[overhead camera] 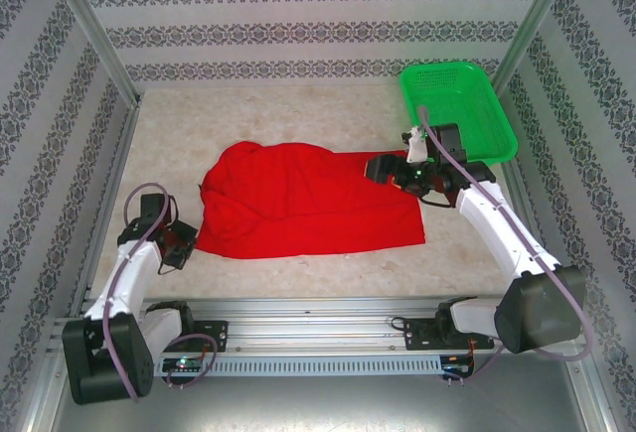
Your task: Fold and stack the t-shirts
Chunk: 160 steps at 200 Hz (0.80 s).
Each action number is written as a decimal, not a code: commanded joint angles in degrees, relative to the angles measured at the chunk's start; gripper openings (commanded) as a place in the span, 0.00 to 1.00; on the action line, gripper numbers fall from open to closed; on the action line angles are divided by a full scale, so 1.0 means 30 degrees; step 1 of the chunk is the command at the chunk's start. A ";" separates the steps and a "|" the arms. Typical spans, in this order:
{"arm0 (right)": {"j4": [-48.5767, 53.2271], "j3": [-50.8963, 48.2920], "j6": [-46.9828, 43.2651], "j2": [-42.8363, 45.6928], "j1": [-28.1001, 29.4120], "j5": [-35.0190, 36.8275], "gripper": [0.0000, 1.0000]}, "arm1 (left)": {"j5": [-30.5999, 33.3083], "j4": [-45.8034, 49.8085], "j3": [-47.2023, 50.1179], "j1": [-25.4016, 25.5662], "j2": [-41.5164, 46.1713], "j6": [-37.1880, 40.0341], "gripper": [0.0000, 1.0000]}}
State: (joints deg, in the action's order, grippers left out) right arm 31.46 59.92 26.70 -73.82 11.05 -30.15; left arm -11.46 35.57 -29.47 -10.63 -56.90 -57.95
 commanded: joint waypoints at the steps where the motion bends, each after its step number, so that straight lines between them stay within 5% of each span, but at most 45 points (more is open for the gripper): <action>1: -0.0397 0.0640 -0.0293 -0.0636 0.0156 -0.0669 0.98 | 0.0373 0.0976 0.1059 -0.0264 0.0789 -0.1316 0.01; 65: -0.0469 0.0837 -0.0841 -0.0823 0.0155 -0.1620 0.98 | -0.0825 -0.4450 0.2237 -0.0264 -0.0340 -0.2460 0.39; 160: -0.0204 0.0210 -0.0963 -0.0246 0.0099 -0.2401 0.98 | -0.0948 -0.8544 0.2828 -0.0264 -0.0667 -0.3421 0.41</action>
State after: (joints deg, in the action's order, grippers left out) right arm 30.89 61.10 25.06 -75.33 11.05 -35.70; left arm -14.37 27.29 -21.98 -11.00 -57.19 -67.20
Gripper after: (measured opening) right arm 0.980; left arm 0.414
